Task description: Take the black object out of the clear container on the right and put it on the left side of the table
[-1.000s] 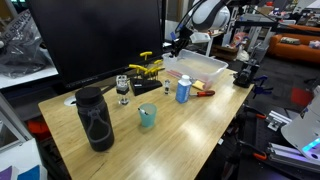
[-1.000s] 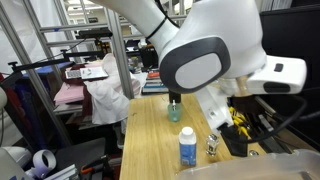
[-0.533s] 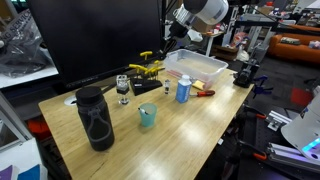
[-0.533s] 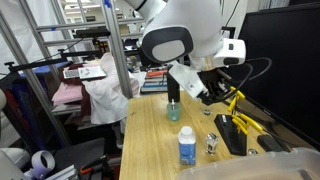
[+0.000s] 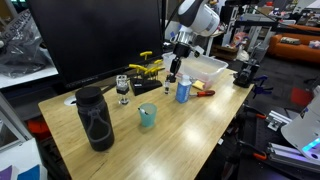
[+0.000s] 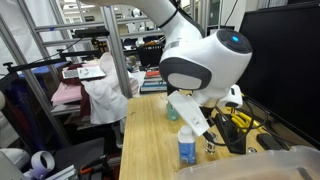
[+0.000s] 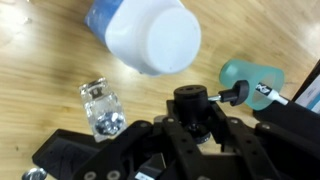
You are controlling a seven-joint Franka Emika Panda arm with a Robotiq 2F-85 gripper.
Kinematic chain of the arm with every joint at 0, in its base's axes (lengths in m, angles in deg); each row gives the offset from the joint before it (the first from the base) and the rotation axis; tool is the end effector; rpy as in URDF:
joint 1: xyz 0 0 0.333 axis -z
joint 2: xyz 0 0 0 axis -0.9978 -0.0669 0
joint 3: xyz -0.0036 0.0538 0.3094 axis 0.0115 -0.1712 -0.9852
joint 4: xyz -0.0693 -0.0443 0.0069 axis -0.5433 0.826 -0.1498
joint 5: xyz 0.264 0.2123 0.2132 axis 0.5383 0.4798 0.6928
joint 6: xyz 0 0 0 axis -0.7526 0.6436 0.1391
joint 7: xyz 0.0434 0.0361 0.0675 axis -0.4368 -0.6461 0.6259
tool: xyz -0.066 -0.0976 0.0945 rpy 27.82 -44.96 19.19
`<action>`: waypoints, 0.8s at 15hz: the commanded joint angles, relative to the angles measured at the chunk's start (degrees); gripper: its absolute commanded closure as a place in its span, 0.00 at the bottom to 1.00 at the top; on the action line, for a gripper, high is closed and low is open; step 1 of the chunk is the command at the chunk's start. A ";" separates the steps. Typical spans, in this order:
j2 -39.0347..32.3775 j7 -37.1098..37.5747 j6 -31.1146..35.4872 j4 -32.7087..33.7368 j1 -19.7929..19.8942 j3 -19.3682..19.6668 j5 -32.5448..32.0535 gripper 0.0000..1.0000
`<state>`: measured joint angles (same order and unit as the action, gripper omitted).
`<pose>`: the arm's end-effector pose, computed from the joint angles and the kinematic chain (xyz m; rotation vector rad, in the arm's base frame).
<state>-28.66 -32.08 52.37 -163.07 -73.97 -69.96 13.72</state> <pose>0.5708 -0.0039 0.2008 -2.6464 -0.3537 -0.1557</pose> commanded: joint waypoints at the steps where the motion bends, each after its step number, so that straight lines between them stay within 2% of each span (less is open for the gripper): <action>1: -3.50 -3.24 -8.76 4.68 -0.60 1.55 -2.14 0.91; 7: -6.61 -3.50 -16.80 10.33 -1.24 1.87 -5.85 0.91; 12: -10.61 -0.53 -13.68 13.49 -3.99 1.48 -8.14 0.91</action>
<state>-37.15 -34.52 38.03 -152.23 -76.22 -69.15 7.37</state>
